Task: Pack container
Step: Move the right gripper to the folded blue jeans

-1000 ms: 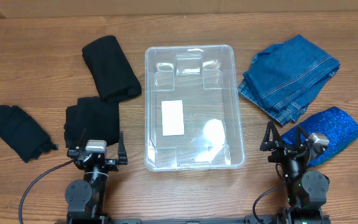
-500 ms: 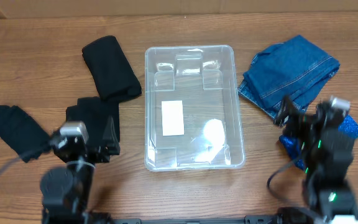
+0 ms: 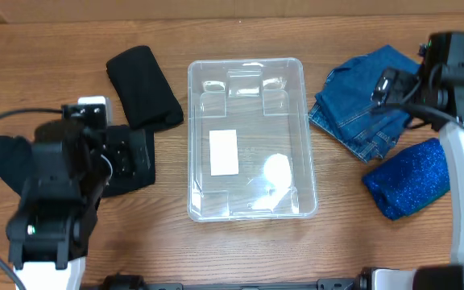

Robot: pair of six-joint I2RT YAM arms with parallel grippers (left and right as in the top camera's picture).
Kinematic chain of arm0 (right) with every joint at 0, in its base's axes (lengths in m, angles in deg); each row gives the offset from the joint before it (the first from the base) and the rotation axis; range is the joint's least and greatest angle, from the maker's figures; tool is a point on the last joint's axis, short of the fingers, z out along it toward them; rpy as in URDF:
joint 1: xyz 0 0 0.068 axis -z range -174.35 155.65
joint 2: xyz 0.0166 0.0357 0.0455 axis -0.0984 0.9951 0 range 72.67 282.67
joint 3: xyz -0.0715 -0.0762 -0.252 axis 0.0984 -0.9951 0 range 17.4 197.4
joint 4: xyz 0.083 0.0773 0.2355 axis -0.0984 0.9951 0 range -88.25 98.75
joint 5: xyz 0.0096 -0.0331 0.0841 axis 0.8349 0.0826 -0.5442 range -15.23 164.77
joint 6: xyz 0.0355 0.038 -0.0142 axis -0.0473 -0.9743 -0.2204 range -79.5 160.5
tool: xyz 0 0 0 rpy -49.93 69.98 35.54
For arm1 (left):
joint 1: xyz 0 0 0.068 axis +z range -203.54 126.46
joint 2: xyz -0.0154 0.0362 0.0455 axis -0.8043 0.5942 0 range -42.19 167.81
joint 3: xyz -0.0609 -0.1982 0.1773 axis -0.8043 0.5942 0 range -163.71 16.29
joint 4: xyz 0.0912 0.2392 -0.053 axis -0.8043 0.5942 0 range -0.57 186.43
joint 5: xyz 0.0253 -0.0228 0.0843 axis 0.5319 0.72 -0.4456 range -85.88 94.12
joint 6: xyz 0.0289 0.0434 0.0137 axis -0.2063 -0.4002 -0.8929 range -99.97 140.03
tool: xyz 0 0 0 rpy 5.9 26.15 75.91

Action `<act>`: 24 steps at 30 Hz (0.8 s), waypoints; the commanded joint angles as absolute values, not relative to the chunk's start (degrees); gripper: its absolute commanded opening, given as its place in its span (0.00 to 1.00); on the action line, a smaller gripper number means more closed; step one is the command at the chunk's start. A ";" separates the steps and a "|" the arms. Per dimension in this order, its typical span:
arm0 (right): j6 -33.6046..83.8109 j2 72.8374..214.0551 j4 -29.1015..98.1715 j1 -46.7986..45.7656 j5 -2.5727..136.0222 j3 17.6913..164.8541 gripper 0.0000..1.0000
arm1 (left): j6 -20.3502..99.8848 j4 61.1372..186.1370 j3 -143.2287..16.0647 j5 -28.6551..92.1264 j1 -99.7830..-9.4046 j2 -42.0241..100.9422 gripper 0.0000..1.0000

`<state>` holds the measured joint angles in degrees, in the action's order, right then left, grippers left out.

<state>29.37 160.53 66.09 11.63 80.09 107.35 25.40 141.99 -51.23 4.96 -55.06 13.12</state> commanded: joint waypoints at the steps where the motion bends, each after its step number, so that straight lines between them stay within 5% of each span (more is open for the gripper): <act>1: 30.26 161.31 65.85 12.56 80.22 109.88 1.00 | 23.87 143.17 -54.49 6.08 -55.44 15.20 1.00; 5: 30.06 161.64 63.59 16.35 79.57 109.71 1.00 | 23.87 143.32 -54.49 6.08 -55.44 15.68 1.00; 14: 33.41 170.63 53.63 34.27 53.99 109.71 1.00 | 23.87 143.41 -54.49 6.10 -55.44 15.68 1.00; 24: 42.30 186.17 56.21 35.62 50.23 109.71 1.00 | 23.87 143.69 -54.47 6.05 -55.44 15.68 1.00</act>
